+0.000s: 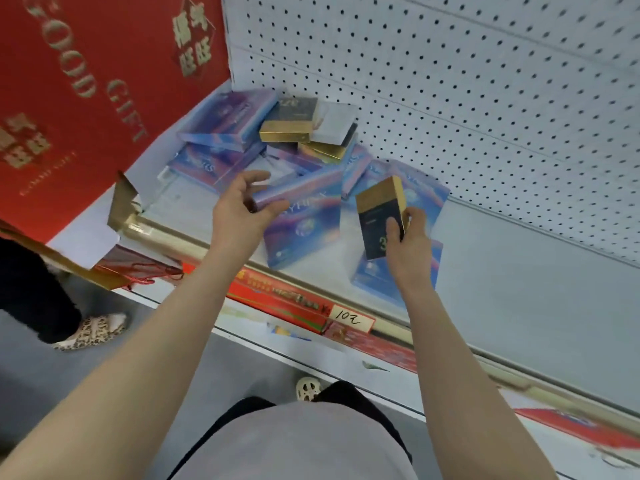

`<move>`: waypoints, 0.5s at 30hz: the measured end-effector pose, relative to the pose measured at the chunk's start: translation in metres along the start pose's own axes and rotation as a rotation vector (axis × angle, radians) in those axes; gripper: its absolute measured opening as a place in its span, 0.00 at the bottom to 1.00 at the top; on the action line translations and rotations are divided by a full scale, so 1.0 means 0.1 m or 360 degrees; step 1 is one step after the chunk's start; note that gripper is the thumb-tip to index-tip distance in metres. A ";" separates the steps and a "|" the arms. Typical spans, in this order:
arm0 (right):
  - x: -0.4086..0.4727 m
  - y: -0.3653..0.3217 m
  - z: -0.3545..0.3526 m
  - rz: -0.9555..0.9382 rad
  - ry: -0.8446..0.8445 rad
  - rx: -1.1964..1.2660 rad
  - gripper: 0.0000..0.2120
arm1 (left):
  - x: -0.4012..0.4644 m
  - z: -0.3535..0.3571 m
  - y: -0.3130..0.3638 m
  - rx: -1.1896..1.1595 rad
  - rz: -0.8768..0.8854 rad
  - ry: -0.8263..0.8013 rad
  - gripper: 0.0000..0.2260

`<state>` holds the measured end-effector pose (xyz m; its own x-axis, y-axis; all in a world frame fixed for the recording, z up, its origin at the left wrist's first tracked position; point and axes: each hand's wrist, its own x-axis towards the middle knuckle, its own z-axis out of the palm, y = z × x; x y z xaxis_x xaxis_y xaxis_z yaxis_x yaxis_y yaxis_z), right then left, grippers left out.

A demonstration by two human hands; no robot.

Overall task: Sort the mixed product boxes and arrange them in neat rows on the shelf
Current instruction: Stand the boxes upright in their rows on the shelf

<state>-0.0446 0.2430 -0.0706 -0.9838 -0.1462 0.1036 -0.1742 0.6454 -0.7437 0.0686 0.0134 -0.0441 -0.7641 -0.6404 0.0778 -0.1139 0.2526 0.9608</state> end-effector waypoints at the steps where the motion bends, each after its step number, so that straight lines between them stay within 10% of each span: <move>1: -0.01 0.01 -0.02 0.0016 -0.0008 -0.0044 0.11 | -0.02 0.04 -0.03 -0.0021 -0.0026 -0.0043 0.20; 10: -0.11 0.05 -0.24 0.0194 -0.0108 -0.0137 0.16 | -0.17 0.23 -0.35 0.0128 -0.0228 -0.0238 0.25; 15: -0.34 0.09 -0.35 0.0537 0.0161 0.0562 0.16 | -0.21 0.21 -0.18 -0.0160 -0.0123 -0.0252 0.18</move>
<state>-0.0138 0.2795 -0.0579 -0.9851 0.1116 -0.1308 0.1620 0.3483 -0.9233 0.0735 0.0380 -0.0691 -0.8468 -0.5309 -0.0324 -0.1180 0.1283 0.9847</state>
